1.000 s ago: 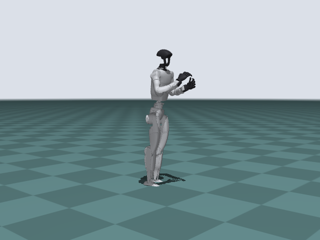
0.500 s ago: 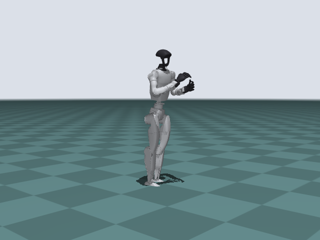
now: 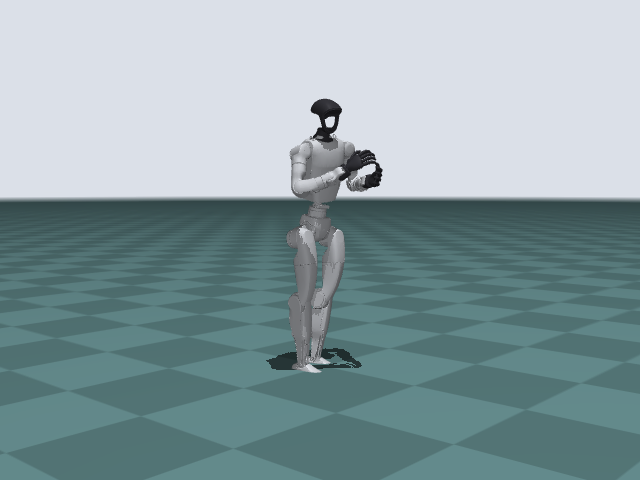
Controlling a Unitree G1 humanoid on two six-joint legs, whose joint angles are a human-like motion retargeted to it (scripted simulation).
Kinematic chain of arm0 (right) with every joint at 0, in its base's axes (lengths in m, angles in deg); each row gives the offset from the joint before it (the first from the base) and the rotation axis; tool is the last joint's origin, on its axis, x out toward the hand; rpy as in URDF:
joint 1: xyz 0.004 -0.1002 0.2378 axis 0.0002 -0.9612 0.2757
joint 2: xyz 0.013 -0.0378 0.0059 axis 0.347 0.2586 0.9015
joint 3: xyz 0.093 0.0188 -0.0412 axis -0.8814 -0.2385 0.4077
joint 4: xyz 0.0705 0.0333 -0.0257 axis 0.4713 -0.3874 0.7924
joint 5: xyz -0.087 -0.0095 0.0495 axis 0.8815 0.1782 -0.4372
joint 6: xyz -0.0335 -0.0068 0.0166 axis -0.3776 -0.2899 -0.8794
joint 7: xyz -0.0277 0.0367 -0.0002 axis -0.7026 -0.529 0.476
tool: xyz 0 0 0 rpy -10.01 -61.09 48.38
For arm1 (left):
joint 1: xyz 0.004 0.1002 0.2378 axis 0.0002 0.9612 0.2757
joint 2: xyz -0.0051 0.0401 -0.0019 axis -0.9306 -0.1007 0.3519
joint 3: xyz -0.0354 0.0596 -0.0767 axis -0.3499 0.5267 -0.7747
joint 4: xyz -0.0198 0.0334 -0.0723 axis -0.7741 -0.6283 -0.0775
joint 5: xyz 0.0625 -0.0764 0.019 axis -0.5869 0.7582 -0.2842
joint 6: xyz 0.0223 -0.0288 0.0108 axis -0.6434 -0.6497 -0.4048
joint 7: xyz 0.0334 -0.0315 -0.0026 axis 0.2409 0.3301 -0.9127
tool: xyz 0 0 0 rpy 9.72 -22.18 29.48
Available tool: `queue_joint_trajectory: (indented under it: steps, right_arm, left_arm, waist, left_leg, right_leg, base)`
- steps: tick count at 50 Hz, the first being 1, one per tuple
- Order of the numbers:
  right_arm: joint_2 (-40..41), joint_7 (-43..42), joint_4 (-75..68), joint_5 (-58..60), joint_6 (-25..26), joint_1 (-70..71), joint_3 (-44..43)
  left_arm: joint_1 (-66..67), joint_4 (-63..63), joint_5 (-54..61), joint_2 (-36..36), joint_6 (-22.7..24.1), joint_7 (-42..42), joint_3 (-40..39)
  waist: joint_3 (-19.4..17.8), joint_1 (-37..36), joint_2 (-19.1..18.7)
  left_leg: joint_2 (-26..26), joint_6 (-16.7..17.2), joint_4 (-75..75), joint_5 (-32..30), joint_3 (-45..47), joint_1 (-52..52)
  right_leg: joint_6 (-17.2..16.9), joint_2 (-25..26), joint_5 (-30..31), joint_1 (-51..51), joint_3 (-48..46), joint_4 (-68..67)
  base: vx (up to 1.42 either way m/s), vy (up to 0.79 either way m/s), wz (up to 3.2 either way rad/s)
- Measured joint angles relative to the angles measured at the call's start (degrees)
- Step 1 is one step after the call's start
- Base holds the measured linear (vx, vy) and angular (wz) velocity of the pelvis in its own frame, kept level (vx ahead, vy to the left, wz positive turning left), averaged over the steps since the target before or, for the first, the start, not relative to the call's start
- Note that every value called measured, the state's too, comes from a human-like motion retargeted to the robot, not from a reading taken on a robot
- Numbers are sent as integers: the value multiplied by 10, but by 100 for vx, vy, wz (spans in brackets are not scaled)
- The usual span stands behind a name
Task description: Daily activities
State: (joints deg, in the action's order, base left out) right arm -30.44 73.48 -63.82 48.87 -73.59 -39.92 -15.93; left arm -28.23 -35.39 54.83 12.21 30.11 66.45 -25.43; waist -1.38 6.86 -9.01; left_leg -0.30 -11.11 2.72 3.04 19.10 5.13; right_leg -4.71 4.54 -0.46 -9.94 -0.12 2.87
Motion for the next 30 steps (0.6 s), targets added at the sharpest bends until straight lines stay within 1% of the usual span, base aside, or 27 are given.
queue_joint_trajectory:
  steps: [8,19,25,30]
  right_arm:
    - [32,-13,-9,-54,0,-5,4]
    - [73,-24,-21,-142,-12,-13,23]
    - [87,-24,-26,-188,-22,-21,37]
    - [87,-26,-25,-226,-33,-43,46]
  left_arm:
    - [13,2,37,-5,2,-32,-1]
    - [36,4,80,-24,14,-70,3]
    - [45,6,89,-36,23,-82,11]
    - [35,10,95,-29,30,-86,30]
  waist:
    - [-1,0,4]
    - [0,0,15]
    - [1,3,25]
    - [2,8,36]
  left_leg:
    - [-6,-6,-2,-5,17,1]
    - [-11,-8,-24,-7,37,3]
    - [-11,-10,-52,1,48,4]
    - [-9,-13,-81,12,57,5]
  right_leg:
    - [-14,-4,5,-9,10,0]
    - [-45,-9,17,-13,23,0]
    - [-63,-11,21,-10,34,0]
    - [-76,-13,24,-5,46,-1]
  base:
    - [-1,1,-37]
    - [0,0,-40]
    - [1,-1,-44]
    - [1,-1,-47]
